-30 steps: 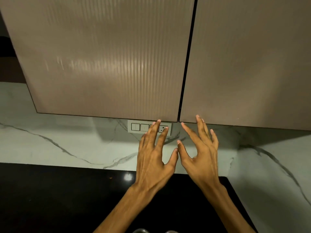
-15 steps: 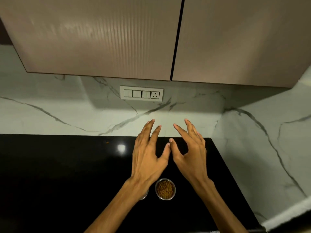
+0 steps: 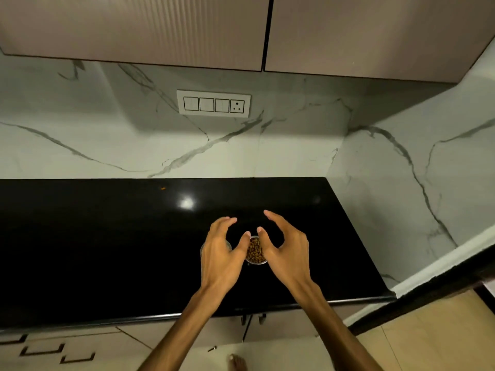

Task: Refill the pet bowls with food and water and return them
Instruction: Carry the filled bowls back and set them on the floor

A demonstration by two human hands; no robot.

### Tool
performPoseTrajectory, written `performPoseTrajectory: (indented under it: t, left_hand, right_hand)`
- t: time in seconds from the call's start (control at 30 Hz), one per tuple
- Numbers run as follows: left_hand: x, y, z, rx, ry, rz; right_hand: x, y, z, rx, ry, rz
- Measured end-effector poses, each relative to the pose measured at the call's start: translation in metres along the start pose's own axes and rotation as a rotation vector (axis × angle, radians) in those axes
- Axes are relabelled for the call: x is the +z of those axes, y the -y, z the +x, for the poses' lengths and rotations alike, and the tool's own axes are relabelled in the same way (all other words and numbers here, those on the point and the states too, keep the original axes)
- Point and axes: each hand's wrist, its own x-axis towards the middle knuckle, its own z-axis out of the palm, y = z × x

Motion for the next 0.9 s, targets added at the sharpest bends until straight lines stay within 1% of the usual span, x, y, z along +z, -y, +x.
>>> performPoseTrajectory:
  t: [0.1,0.4,0.57,0.77,0.9]
  left_hand:
    - [0.005,0.023,-0.011,-0.144,0.001,-0.090]
    - [0.031,0.091,-0.024,-0.525,-0.057,-0.292]
    - [0.046,0.127,-0.015,-0.691,-0.141,-0.336]
    - [0.062,0.165,0.002,-0.837,-0.218,-0.435]
    - [0.079,0.188,0.016,-0.926,-0.226,-0.485]
  right_hand:
    - [0.009,-0.023,-0.009,0.106,0.038,0.012]
    - [0.048,-0.108,-0.020,0.290,0.118,0.018]
    - [0.061,-0.143,-0.016,0.431,0.191,0.014]
    - [0.084,-0.188,-0.005,0.692,0.202,0.164]
    - [0.100,-0.213,0.003,0.757,0.247,0.228]
